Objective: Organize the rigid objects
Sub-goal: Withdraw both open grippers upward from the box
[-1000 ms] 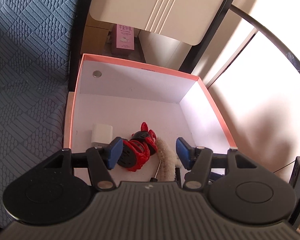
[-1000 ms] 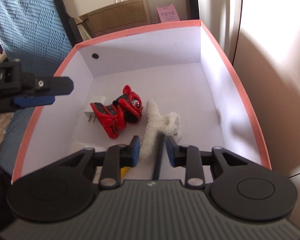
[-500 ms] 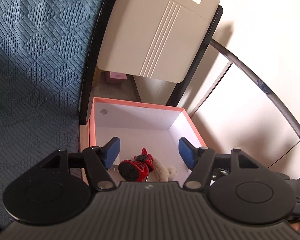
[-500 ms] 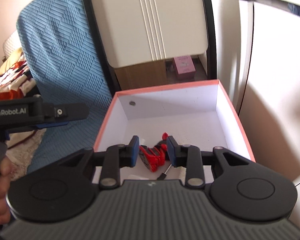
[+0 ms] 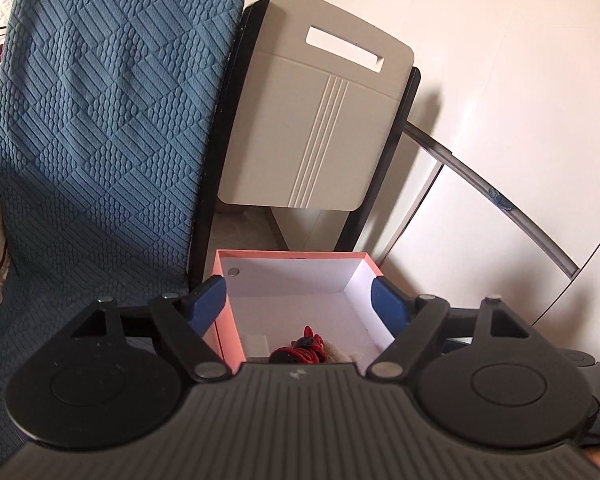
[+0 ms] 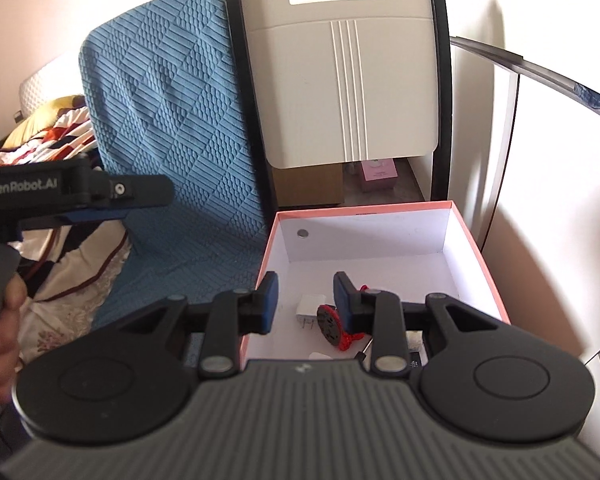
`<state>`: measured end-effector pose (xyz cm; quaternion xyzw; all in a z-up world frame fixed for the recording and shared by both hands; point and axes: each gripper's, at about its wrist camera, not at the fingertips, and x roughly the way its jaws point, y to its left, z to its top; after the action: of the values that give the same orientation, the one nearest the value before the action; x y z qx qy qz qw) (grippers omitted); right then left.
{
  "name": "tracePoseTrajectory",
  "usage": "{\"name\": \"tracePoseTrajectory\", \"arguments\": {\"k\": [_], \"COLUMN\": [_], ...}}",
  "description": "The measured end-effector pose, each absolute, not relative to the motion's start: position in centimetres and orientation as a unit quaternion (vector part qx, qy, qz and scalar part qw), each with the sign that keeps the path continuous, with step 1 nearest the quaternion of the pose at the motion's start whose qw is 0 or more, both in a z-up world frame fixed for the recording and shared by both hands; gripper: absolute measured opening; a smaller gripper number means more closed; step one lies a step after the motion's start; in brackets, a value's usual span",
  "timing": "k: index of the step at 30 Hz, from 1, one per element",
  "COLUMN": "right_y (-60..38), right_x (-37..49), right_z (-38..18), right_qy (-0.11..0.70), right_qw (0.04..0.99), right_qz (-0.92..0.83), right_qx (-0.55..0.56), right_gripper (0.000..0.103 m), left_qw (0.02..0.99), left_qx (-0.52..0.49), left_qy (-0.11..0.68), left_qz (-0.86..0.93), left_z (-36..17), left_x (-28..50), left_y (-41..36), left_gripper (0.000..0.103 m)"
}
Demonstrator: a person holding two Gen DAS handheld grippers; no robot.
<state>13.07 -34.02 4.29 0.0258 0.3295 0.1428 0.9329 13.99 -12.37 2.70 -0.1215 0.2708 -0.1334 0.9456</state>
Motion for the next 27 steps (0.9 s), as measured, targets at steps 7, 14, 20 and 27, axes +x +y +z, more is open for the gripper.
{"name": "tracePoseTrajectory", "arguments": {"k": [7,14,20,27], "right_y": [-33.0,-32.2,-31.0,-30.1], "right_x": [11.5,10.3,8.8,6.8], "right_z": [3.9,3.1,3.2,3.6], "right_qy": [0.330,0.341,0.335,0.334], "right_qw": [0.934,0.933,0.938,0.940], "right_qz": [0.133,0.116,0.090,0.076], "right_qx": [0.020,0.019,-0.002,0.005], "right_gripper": [0.033,0.033,0.033,0.053], "left_qw": [0.950,0.946,0.939,0.937], "left_qx": [-0.113,-0.126,-0.130,-0.126], "left_qy": [0.261,0.266,0.284,0.291], "left_qz": [-0.131,-0.135,-0.140,-0.144], "left_z": [2.5,1.7,0.6,0.3], "left_x": [12.5,11.7,11.0,9.7], "left_y": [-10.6,-9.4,-8.7,-7.6], "left_gripper": [0.096,0.097,0.097,0.097]}}
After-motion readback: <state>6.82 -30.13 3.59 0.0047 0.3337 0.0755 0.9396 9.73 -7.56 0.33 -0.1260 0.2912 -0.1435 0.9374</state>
